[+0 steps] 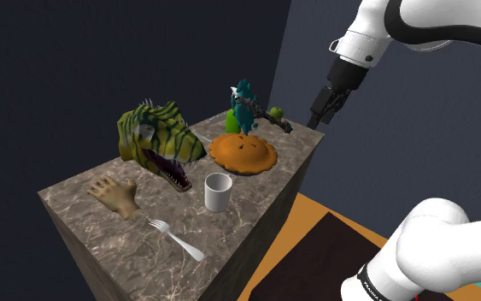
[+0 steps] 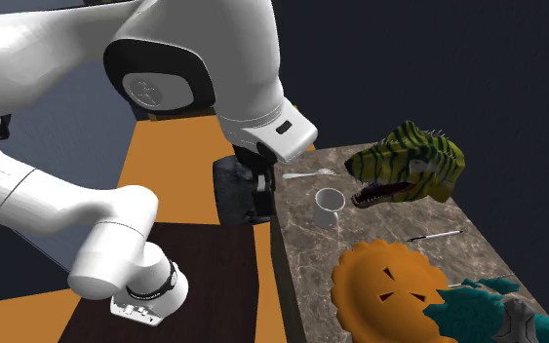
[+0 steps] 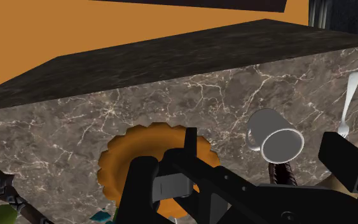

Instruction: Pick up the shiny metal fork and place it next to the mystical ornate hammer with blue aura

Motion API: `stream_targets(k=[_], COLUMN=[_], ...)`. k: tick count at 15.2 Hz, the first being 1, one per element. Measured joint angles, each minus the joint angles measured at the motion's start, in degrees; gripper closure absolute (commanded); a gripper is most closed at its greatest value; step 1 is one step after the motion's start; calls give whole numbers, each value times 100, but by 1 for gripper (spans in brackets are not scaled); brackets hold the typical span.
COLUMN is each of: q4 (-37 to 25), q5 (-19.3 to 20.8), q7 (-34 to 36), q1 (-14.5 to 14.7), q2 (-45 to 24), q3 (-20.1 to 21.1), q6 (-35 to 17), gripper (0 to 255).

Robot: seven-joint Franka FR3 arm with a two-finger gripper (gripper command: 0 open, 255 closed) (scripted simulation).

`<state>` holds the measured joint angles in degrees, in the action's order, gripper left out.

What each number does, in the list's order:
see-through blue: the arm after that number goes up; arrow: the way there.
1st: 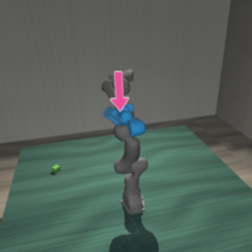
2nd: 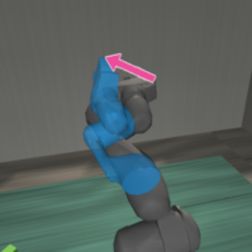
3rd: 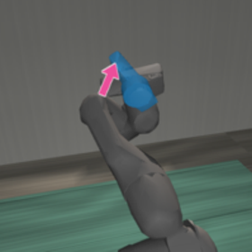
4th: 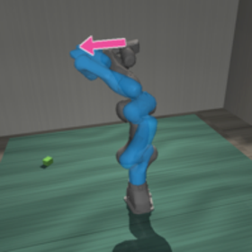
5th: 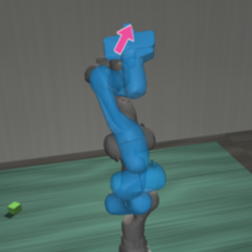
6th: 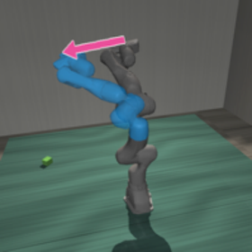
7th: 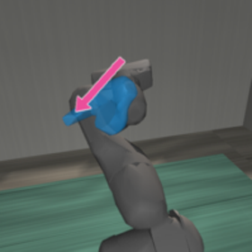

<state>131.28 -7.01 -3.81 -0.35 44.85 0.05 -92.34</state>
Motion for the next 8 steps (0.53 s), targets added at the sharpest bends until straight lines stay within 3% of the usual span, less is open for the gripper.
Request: stream_targets(k=[8], q4=[241], q5=[-352], q7=[377], q1=[214], q2=[-590], q3=[494], q6=[-676], gripper=[0])
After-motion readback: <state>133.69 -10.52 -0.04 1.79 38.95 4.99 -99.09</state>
